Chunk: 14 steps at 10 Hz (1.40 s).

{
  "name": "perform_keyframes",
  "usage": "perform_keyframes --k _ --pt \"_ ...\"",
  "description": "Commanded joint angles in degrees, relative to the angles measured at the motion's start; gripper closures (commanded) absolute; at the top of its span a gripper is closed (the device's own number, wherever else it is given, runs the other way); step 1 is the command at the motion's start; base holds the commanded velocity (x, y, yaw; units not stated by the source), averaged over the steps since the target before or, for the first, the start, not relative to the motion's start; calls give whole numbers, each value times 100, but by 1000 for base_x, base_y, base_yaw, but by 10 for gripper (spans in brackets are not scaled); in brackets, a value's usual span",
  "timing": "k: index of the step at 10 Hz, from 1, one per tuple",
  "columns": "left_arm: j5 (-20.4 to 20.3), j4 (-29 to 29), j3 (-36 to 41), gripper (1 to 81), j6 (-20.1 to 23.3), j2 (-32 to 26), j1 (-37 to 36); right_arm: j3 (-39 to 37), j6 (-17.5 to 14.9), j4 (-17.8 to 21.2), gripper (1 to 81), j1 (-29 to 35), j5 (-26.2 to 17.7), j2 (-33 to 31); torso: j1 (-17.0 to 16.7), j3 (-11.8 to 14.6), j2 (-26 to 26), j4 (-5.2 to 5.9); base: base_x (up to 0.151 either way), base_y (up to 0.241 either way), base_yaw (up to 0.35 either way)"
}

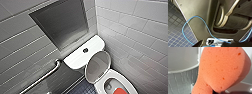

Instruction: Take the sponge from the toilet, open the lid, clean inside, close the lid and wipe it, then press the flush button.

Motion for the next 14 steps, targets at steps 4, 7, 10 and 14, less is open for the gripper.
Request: perform_keyframes --k 4,7,10,14 --pt "474 21 -36 10 33 -57 152 -1080 136 -57 811 1736 -1994 1440 0 0 0 0 0 0 0" --pt "474 20 -36 10 33 -57 152 -2155 304 -57 811 1930 -2215 2489 0 0 2 0 0 0 0" --pt "517 12 -36 10 33 -66 152 -3425 532 92 811 1833 -2215 3444 0 0 2 0 0 0 0" --pt "526 21 -36 10 33 -57 152 -3634 620 -47 811 1429 -2232 3580 0 0 0 0 0 0 0"
